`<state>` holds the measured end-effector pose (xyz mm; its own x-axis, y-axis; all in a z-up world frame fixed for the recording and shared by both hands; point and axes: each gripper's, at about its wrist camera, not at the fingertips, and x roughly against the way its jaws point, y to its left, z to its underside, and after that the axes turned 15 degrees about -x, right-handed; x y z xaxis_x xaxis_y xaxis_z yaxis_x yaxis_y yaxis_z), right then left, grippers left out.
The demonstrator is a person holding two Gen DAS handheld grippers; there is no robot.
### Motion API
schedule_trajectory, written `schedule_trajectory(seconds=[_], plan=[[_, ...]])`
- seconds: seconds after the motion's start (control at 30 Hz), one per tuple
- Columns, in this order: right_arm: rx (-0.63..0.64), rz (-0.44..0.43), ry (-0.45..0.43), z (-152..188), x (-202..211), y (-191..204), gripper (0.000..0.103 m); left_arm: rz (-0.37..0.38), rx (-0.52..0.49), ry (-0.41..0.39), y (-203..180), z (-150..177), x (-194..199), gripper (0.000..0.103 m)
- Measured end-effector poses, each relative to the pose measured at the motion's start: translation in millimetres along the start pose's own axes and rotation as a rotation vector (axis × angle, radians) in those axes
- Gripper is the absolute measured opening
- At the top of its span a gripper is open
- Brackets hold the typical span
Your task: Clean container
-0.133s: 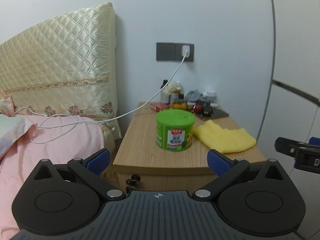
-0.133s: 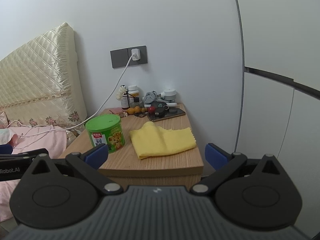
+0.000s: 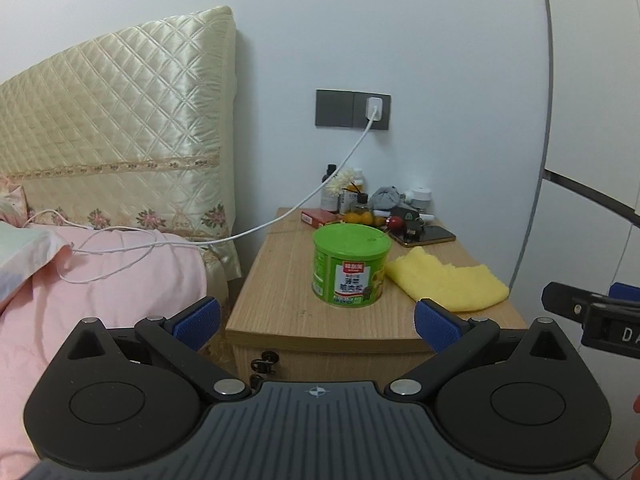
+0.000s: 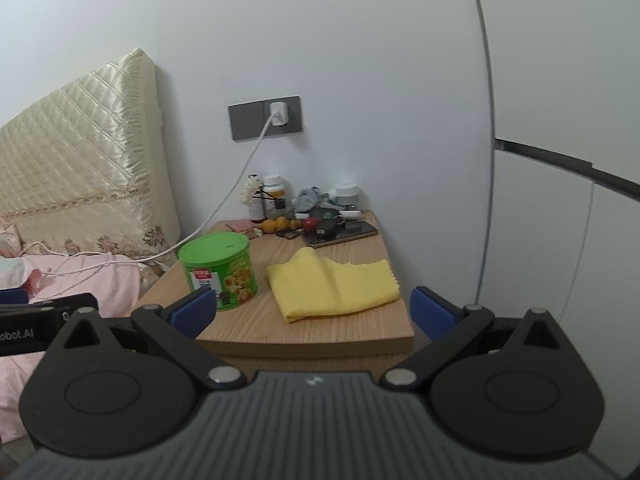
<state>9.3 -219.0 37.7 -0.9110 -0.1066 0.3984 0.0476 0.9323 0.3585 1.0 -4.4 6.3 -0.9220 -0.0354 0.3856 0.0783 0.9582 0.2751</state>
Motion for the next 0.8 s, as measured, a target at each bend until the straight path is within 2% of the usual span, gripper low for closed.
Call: schedule_trajectory(seconds=[0.1,0.17,0.27,0.33,0.47,0.63,0.8], plan=[[-0.011,-0.001,0.008,0,-1,-5,0.103,-0.025,0.008,-0.020,-2,-4,2,0.103],[0.007,-0.011,0.006,-2,0,-4,0.103,-0.070,0.002,-0.036,-3,-3,8,0.103],[0.021,-0.040,-0.008,1,4,-3,0.103,-0.096,0.025,-0.028,0,1,10,0.103],[0.035,-0.042,-0.017,2,3,-2,0.103,-0.096,0.029,-0.057,0,8,14,0.103],[0.051,-0.044,-0.094,11,9,-11,0.103,-0.089,-0.003,-0.031,-4,18,15,0.103],[-0.034,-0.032,-0.055,10,6,-18,0.103,-0.056,-0.016,-0.003,-3,26,13,0.103],[-0.013,-0.016,-0.043,11,6,-14,0.103,-0.040,0.026,-0.014,5,24,19,0.103]])
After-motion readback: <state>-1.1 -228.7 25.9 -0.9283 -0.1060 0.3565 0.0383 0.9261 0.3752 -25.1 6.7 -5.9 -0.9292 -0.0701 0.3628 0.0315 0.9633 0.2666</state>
